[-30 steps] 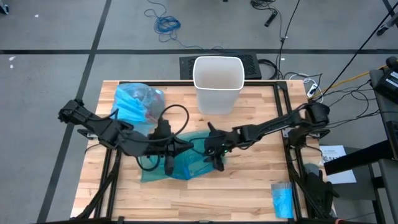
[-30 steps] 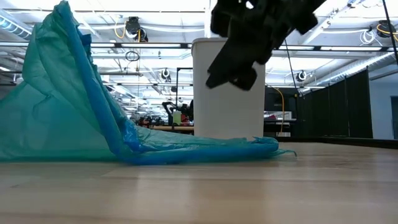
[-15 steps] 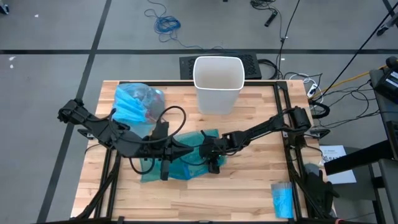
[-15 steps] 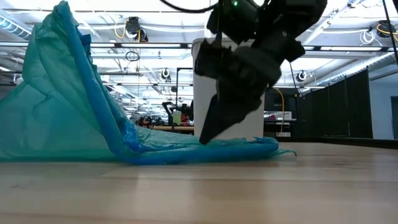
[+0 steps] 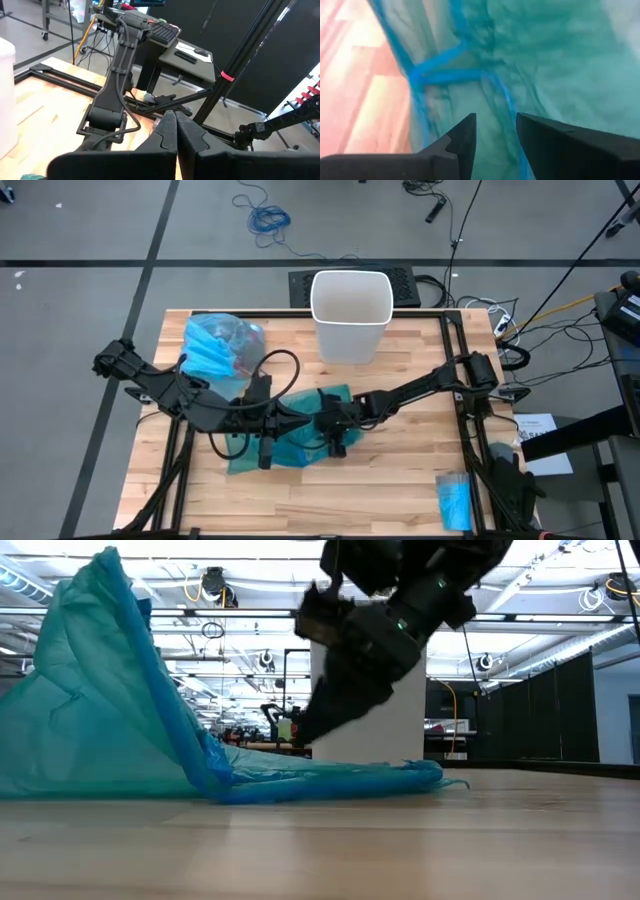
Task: Place trash/remove bag and relplace
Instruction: Insert the new blue trash bag into the white trash bin
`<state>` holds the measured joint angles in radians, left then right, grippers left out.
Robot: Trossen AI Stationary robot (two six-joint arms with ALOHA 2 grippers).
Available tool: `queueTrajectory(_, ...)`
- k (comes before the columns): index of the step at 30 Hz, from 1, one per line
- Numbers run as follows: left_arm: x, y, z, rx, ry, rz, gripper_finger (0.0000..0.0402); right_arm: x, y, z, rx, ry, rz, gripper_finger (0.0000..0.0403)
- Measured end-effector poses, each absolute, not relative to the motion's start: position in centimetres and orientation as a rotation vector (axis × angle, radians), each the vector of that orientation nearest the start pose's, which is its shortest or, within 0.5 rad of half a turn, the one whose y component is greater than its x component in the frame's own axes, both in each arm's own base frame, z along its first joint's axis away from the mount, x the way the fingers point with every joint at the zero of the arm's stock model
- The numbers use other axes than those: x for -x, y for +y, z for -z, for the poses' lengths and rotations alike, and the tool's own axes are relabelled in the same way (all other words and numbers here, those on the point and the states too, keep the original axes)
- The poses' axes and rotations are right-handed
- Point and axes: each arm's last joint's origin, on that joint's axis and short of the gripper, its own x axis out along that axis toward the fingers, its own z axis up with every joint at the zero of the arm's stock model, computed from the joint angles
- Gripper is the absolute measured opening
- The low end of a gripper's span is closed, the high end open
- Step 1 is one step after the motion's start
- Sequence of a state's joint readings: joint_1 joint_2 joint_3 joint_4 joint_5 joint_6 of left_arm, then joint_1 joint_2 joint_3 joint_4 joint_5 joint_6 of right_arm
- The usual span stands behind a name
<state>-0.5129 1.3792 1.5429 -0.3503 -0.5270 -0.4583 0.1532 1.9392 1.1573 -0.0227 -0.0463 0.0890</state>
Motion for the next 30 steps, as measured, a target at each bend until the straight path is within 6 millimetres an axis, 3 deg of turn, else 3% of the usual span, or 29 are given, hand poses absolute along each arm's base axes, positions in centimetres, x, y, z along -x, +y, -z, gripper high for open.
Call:
queueTrajectory(3,-26.2,-13.1,-44.4,0.362,0.157,-0.051,0.0000,-39.8,6.2,-15.5,0.023,0.787,-0.158,0.0132)
queueTrajectory(15,-26.2,-13.0,-44.4,0.358,0.164,-0.055,0.0000,-40.1,4.0,-13.6,-0.003,0.863,-0.174,0.0132)
queueTrajectory(21,-26.3,-12.9,-44.4,0.361,0.160,-0.059,0.0000,-40.0,4.0,-13.4,0.019,0.880,-0.190,0.0132)
queueTrajectory(30,-26.4,-12.7,-44.4,0.369,0.157,-0.070,0.0000,-40.3,4.3,-11.3,-0.016,0.928,-0.174,0.0132)
